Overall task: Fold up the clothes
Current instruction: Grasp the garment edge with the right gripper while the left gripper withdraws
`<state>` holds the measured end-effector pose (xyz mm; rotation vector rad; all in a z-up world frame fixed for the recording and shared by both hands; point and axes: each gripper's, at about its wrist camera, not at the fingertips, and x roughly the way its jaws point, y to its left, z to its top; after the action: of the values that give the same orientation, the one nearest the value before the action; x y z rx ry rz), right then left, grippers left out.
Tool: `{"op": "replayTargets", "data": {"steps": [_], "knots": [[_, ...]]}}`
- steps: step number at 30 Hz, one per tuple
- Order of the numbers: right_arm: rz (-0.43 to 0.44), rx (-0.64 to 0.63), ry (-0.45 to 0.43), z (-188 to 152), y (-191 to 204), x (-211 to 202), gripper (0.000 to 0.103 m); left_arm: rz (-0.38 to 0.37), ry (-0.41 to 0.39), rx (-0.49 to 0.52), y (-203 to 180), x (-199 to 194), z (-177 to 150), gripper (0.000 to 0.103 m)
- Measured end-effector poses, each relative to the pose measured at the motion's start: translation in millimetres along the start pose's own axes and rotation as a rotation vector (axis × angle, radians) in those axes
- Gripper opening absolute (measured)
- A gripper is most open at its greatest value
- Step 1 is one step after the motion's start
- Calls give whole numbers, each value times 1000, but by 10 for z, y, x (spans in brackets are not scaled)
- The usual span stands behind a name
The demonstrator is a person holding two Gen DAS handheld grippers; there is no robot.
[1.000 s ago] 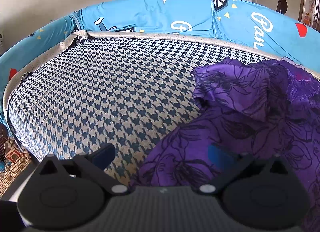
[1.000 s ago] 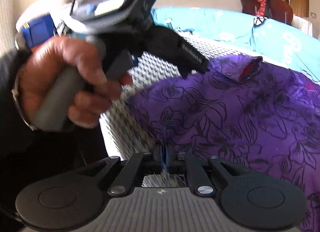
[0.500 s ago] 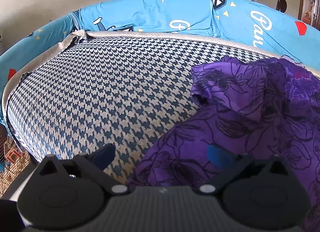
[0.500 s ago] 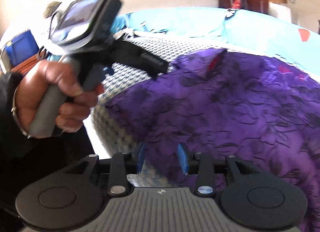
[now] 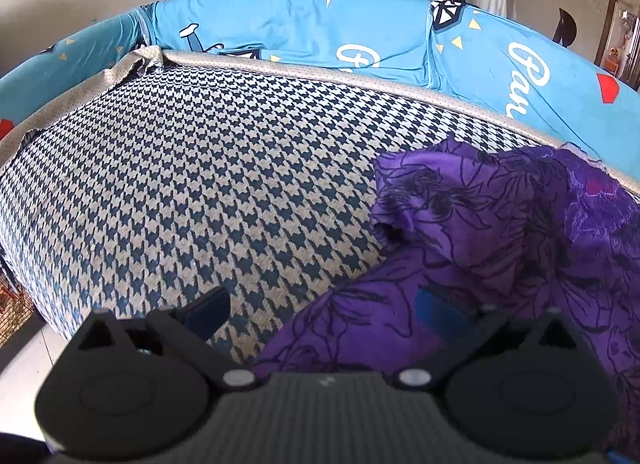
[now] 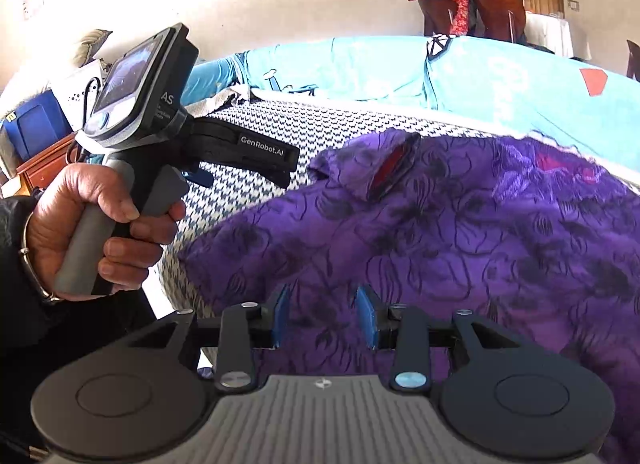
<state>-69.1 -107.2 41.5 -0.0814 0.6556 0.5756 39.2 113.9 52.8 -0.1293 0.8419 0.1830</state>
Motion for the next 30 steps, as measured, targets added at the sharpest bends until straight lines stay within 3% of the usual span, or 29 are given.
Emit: {"op": "replayTargets", "data": {"steps": [8, 12, 24, 30], "knots": [[22, -10, -30, 277, -158, 170, 37, -42, 38, 28, -65, 227, 216, 103], [31, 0, -54, 435, -205, 317, 37, -3, 46, 46, -101, 327, 364, 103], [54, -33, -97, 893, -103, 933, 38, 74, 54, -88, 275, 513, 798, 103], [53, -42, -104, 1086, 20, 1325, 49, 131, 23, -118, 415, 500, 883, 103]]}}
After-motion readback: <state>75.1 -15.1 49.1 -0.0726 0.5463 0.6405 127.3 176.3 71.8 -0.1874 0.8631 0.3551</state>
